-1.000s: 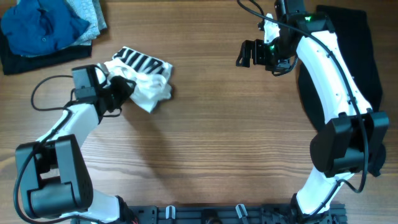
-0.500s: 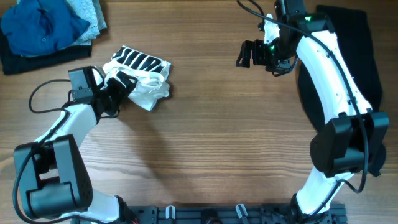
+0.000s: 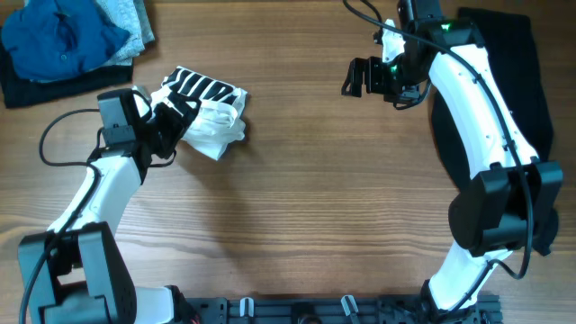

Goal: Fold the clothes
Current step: 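Carry the folded shirt with the left gripper toward the top-left clothes stack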

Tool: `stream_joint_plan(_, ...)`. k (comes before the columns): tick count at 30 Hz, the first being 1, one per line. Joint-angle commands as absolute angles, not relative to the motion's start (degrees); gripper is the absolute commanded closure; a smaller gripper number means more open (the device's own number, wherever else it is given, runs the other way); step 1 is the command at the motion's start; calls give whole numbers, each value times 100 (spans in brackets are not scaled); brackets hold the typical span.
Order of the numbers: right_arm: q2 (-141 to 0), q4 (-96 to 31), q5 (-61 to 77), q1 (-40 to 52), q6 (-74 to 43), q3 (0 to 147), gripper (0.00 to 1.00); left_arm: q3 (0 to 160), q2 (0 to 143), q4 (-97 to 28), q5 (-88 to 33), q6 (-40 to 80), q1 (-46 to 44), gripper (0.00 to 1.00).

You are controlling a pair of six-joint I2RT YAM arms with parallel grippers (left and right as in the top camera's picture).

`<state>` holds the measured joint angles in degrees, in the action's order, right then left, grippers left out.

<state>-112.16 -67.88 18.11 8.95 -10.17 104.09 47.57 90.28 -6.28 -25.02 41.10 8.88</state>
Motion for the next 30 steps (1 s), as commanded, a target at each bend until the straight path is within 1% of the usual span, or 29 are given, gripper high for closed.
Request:
stream_joint_plan(1, -11113, -6735, 1776, 913, -897, 10488, 0, 4757, 9089, -707, -2064, 4311, 878, 0)
stream_joint_plan(6, -11113, -6702, 1776, 913, -897, 10488, 0, 4757, 9327, -582, -1890, 4421, 878, 0)
stream_joint_plan(13, -11115, -6643, 1776, 915, -895, 10488, 0, 4757, 9697, 143, -1900, 4703, 840, 0)
stream_joint_plan(18, -11115, -6641, 1774, 913, -893, 10488, 0, 4757, 9734, 478, -1855, 4724, 639, 0)
stream_joint_plan(22, -11115, -6637, 1774, 913, -891, 10488, 0, 4757, 9839, 405, -1507, 5035, 381, 0)
stream_joint_plan(30, -11115, -6650, 1776, 913, -799, 10488, 0, 4757, 10457, 303, -1466, 5468, 220, 0)
